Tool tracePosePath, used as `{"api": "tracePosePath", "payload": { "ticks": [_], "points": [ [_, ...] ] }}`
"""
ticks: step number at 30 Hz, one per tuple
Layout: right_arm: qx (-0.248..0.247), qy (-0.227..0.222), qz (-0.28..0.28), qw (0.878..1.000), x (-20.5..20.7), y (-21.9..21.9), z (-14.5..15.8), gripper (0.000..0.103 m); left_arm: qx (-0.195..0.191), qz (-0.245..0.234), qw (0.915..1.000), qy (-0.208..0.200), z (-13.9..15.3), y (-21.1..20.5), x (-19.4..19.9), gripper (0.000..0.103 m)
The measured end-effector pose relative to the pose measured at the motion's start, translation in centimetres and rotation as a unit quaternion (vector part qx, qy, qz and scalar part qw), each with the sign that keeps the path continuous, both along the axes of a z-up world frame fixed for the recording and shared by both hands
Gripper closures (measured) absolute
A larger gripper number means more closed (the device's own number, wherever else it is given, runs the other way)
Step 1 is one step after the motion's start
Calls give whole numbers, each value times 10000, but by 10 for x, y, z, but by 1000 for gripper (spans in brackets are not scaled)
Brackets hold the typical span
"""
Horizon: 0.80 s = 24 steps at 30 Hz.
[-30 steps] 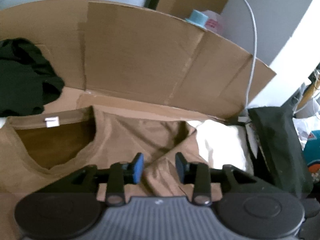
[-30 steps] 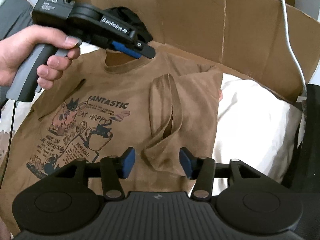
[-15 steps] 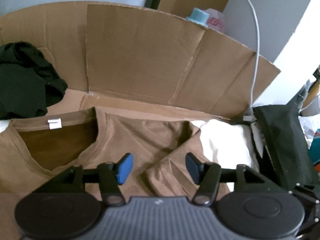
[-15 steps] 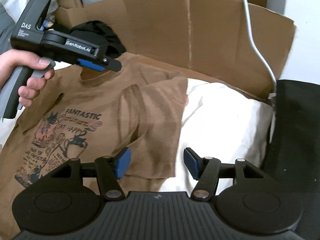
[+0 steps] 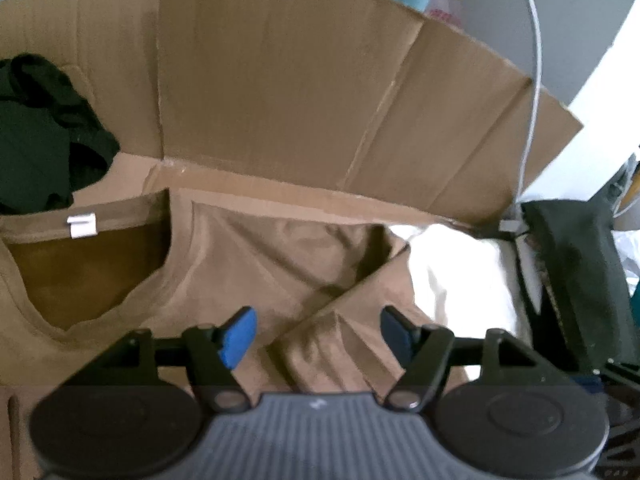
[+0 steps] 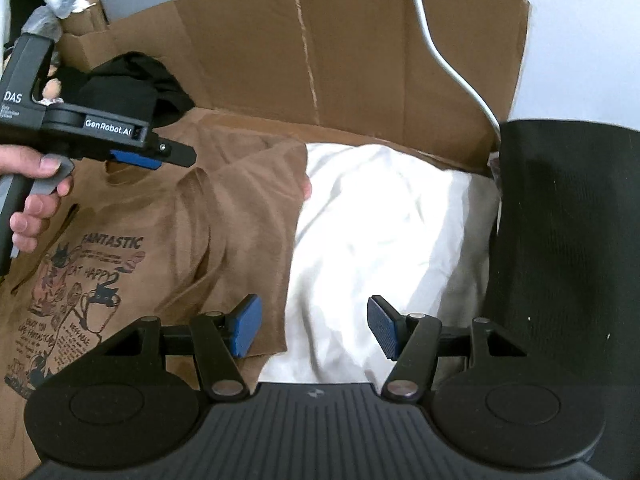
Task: Fold clothes
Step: 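Smooth the folded side flat with the open right gripper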
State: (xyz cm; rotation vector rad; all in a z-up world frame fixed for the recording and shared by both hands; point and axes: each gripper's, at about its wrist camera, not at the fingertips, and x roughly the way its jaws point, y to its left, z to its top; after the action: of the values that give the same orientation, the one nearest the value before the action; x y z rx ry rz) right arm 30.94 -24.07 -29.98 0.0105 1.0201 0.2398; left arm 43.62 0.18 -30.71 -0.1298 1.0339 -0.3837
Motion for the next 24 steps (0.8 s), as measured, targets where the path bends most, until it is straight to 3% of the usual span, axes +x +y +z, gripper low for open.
{"api": "tracePosePath", "payload": {
  "ticks": [7,11,12,14,19,24],
  "points": [
    [-68,149,89,9998,-3,11,-15,40,-118,214,9997,-37,-10,2,5,32],
    [-267,137,146,9994,-2,24,-21,39,-111,156,9998,10,-15,-1,6,38],
    [-298,144,156,9993,0,27,-22,39,-142,82,9998,75,-17,-2,5,42],
    [-313,155,177,9992,2,32,-23,38,-165,-66,9997,158,-17,-1,4,62],
    [-387,81,328,9987,1,45,-22,36,-68,-311,9992,252,-9,12,-3,85],
    [-382,-82,420,9984,0,59,-13,35,76,-251,9993,266,-3,26,-7,91]
  ]
}}
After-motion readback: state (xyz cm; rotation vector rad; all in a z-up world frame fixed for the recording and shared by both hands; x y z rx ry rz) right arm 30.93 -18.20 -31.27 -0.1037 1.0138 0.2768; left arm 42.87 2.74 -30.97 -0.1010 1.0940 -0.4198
